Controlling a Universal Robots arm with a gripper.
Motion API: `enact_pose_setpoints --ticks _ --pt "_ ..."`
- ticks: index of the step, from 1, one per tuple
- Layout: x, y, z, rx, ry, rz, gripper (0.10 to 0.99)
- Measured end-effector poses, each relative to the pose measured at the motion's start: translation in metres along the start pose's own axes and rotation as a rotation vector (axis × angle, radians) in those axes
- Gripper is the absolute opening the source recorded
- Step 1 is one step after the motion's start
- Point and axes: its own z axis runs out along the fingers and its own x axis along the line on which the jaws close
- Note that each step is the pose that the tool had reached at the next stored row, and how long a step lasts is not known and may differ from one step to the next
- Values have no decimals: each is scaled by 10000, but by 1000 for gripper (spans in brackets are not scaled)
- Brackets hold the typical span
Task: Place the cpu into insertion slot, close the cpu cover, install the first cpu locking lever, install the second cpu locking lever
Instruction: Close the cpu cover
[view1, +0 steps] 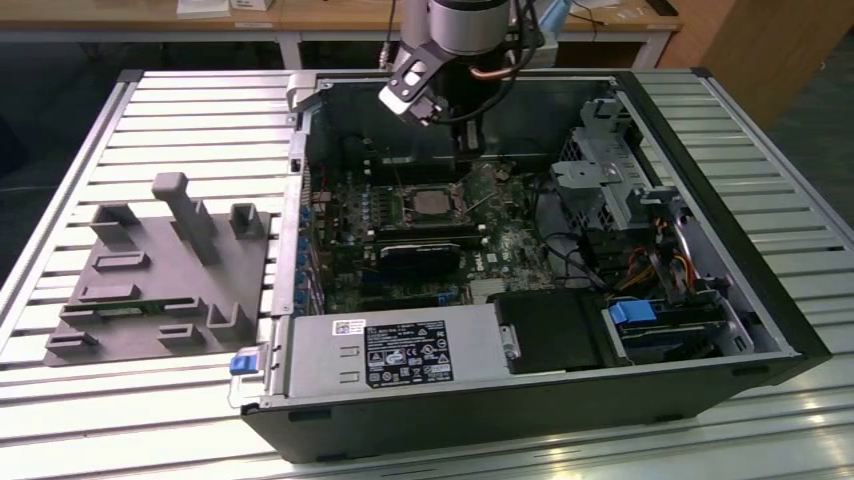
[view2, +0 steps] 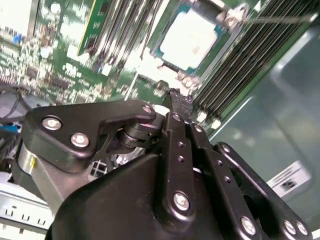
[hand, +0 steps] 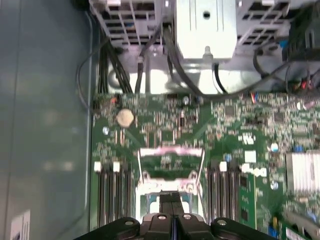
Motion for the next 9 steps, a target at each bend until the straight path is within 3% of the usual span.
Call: enact_pose_setpoints --ticks 9 --pt "9 355 34 12 -1 0 106"
